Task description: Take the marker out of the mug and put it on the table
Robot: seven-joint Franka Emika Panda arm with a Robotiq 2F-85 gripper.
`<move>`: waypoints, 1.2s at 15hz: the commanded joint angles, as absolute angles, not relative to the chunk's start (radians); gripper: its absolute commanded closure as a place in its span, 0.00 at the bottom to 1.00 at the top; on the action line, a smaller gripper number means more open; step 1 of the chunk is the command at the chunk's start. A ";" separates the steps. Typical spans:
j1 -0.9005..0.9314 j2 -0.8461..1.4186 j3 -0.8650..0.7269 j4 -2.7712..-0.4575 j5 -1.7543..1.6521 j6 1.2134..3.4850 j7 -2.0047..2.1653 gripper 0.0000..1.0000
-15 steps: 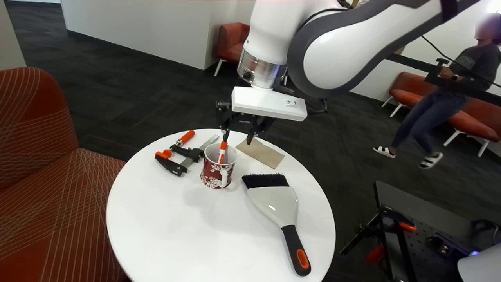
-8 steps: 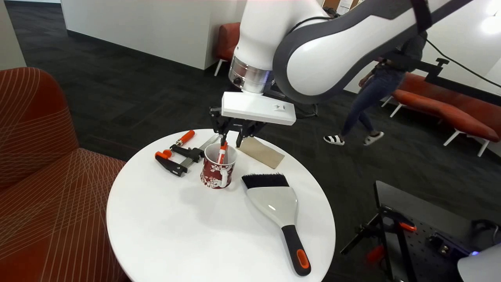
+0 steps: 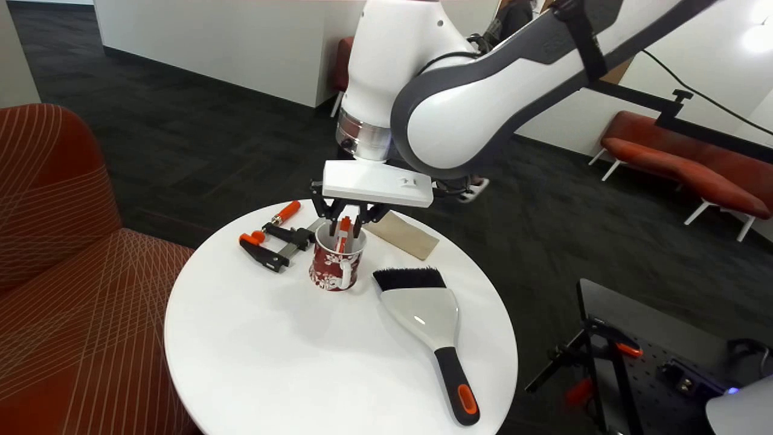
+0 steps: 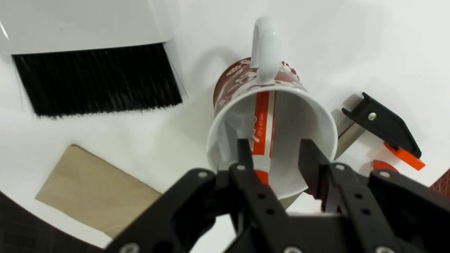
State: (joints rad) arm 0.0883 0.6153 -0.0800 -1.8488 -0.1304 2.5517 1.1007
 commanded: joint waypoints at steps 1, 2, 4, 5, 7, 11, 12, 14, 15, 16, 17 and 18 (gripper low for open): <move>0.117 0.659 -0.113 -1.790 -0.103 2.507 1.090 0.61; 0.117 0.667 -0.116 -1.783 -0.102 2.505 1.090 0.62; 0.124 0.683 -0.130 -1.770 -0.107 2.504 1.097 0.61; 0.127 0.690 -0.136 -1.763 -0.108 2.501 1.097 0.59; 0.134 0.706 -0.148 -1.748 -0.112 2.495 1.101 0.59; 0.144 0.726 -0.155 -1.730 -0.112 2.487 1.099 0.88; 0.147 0.722 -0.155 -1.737 -0.112 2.488 1.099 0.94; 0.166 0.697 -0.167 -1.765 -0.126 2.507 1.111 0.92; 0.175 0.687 -0.174 -1.777 -0.131 2.514 1.117 0.91; 0.192 0.670 -0.188 -1.796 -0.143 2.526 1.128 0.91; 0.208 0.652 -0.199 -1.814 -0.153 2.536 1.134 0.91; 0.231 0.631 -0.218 -1.833 -0.170 2.544 1.150 0.91</move>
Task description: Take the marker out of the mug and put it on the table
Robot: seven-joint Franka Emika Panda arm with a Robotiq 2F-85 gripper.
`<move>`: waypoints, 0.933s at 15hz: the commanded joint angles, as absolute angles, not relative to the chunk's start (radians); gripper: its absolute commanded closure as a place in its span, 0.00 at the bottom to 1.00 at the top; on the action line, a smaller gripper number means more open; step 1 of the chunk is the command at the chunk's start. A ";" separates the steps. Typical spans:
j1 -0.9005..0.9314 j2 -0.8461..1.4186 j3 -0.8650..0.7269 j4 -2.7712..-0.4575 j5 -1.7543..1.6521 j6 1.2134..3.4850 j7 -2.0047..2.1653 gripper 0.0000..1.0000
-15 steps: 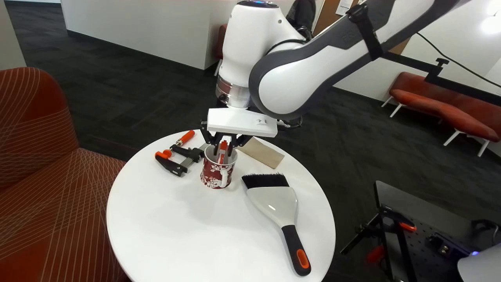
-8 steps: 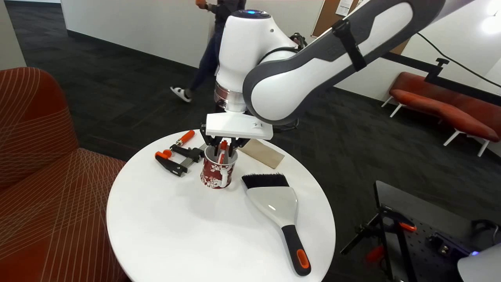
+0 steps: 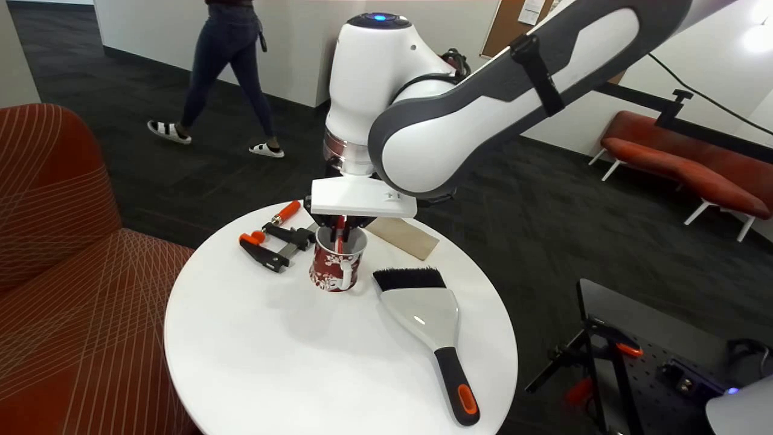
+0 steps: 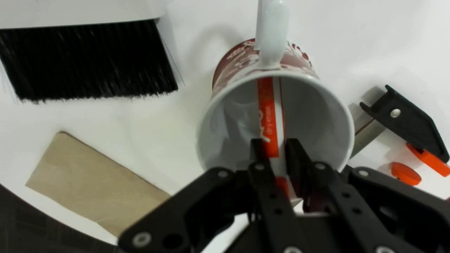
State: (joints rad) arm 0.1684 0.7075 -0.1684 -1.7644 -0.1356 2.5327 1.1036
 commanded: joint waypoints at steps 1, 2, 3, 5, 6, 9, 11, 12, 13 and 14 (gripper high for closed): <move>0.253 0.609 -0.236 -1.854 -0.189 2.558 1.167 0.91; 0.282 0.585 -0.263 -1.876 -0.219 2.575 1.194 0.91; 0.309 0.564 -0.287 -1.894 -0.255 2.589 1.230 0.91; 0.361 0.504 -0.329 -1.946 -0.345 2.620 1.304 0.91; 0.386 0.473 -0.348 -1.972 -0.397 2.637 1.342 0.91; 0.389 0.378 -0.323 -2.041 -0.501 2.650 1.363 0.91; 0.340 0.331 -0.250 -2.070 -0.483 2.641 1.285 0.91; 0.315 0.315 -0.213 -2.081 -0.457 2.637 1.238 0.91; 0.292 0.308 -0.177 -2.085 -0.433 2.633 1.179 0.91; 0.273 0.309 -0.146 -2.082 -0.408 2.623 1.130 0.91</move>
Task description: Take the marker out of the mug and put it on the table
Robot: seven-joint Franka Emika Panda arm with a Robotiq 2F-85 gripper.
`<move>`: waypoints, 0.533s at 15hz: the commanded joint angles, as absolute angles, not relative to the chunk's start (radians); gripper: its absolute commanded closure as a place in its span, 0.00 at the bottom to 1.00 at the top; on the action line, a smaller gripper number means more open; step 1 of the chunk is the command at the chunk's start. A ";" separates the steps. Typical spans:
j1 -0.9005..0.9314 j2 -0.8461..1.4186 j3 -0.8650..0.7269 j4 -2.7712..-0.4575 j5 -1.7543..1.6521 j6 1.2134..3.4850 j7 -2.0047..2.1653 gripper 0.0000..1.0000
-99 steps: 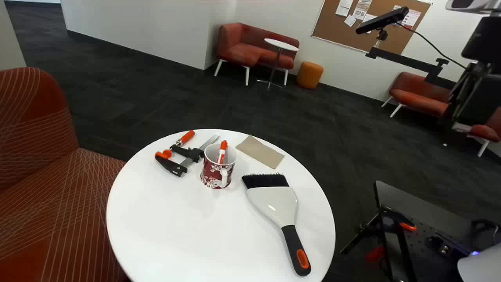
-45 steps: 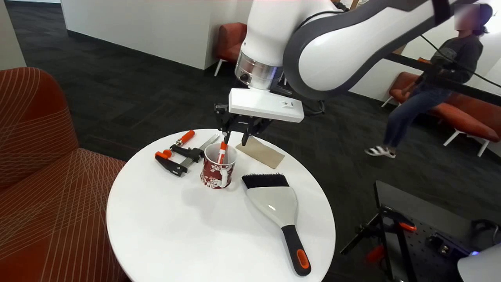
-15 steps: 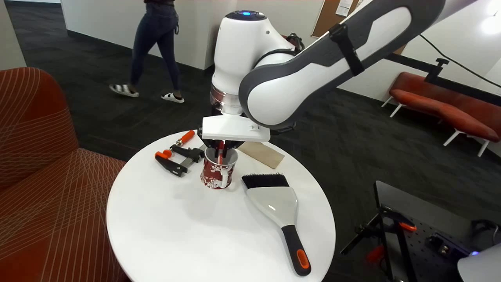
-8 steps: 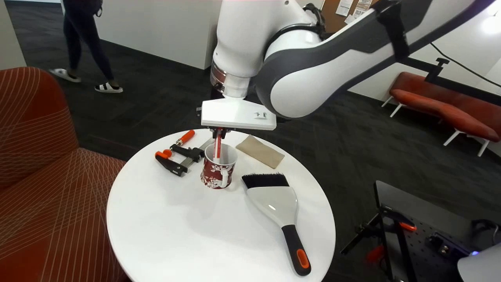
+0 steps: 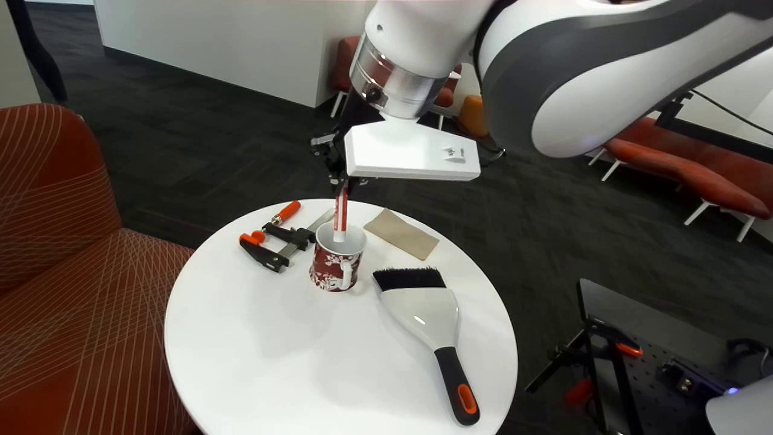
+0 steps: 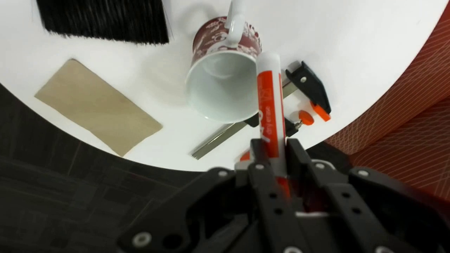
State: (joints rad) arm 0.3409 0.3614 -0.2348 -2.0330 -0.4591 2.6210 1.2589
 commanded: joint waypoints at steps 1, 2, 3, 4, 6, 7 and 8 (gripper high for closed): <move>0.257 0.320 -0.118 -2.070 -0.383 2.611 1.077 0.91; 0.242 0.331 -0.095 -2.062 -0.359 2.605 1.026 0.91; 0.235 0.352 -0.081 -2.042 -0.342 2.590 0.988 0.91; 0.225 0.377 -0.066 -2.023 -0.320 2.583 0.944 0.91; 0.218 0.427 -0.051 -1.989 -0.293 2.572 0.869 0.91; 0.214 0.457 -0.042 -1.969 -0.274 2.569 0.828 0.91; 0.209 0.483 -0.033 -1.950 -0.252 2.563 0.784 0.91</move>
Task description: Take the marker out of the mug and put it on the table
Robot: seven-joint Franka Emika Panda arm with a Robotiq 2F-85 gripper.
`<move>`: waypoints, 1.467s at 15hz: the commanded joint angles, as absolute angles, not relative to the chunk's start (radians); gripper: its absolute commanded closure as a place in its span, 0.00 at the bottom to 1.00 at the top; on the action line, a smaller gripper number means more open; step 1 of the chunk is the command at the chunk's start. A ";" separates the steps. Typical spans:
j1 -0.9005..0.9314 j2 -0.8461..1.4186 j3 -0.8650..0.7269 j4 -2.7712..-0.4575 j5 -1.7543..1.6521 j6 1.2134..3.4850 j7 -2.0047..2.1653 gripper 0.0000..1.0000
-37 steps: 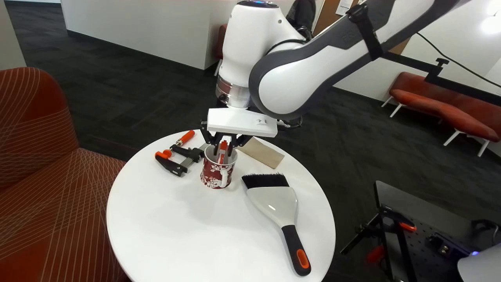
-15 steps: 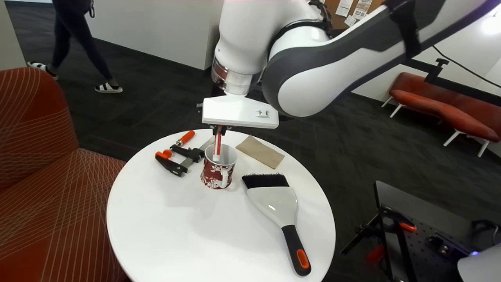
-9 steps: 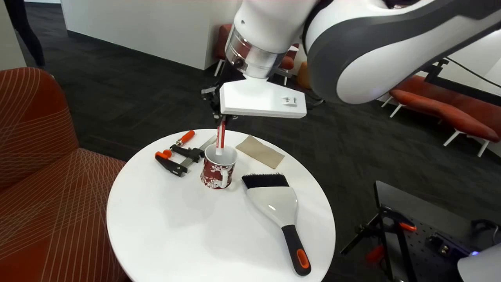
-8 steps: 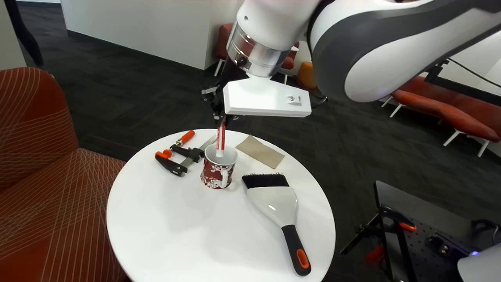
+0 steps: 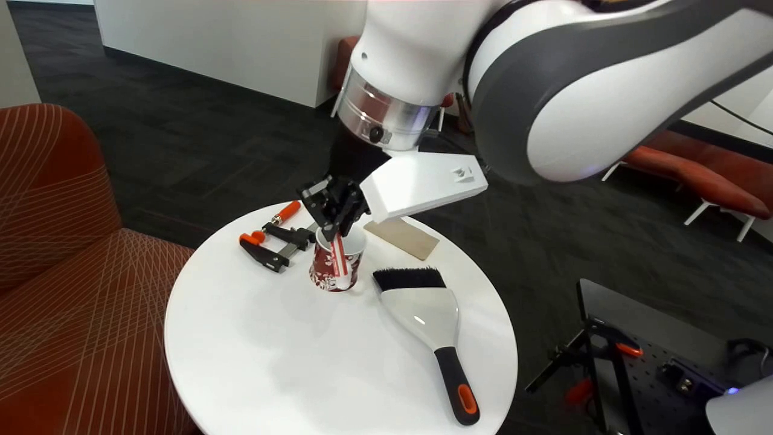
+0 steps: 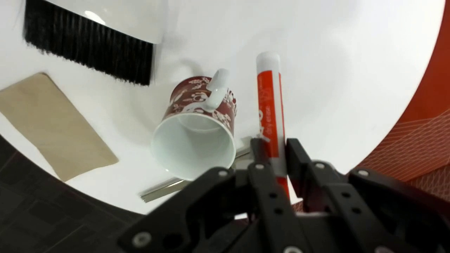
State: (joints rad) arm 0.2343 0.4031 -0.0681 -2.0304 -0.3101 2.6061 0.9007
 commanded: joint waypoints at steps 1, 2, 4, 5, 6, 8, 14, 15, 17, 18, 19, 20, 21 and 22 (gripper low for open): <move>0.207 0.513 -0.025 -1.927 -0.230 2.558 0.741 0.91; 0.209 0.541 -0.022 -1.902 -0.213 2.550 0.702 0.91; 0.213 0.593 -0.018 -1.850 -0.179 2.532 0.633 0.91; 0.215 0.618 -0.018 -1.822 -0.161 2.512 0.606 0.91; 0.216 0.639 -0.017 -1.796 -0.145 2.490 0.578 0.91; 0.221 0.679 -0.017 -1.744 -0.119 2.434 0.537 0.91; 0.216 0.761 -0.010 -1.607 -0.058 2.245 0.448 0.91; 0.217 0.772 -0.011 -1.591 -0.057 2.226 0.443 0.91; 0.224 0.785 -0.018 -1.566 -0.066 2.202 0.443 0.54; 0.223 0.788 -0.017 -1.558 -0.065 2.195 0.442 0.48; 0.223 0.792 -0.017 -1.550 -0.065 2.192 0.442 0.42; 0.222 0.794 -0.017 -1.544 -0.065 2.191 0.441 0.33; 0.223 0.797 -0.018 -1.538 -0.065 2.189 0.442 0.26; 0.223 0.798 -0.017 -1.535 -0.065 2.190 0.441 0.18</move>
State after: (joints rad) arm 0.2237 0.7822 -0.0180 -1.5828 -0.0845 2.2356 0.4727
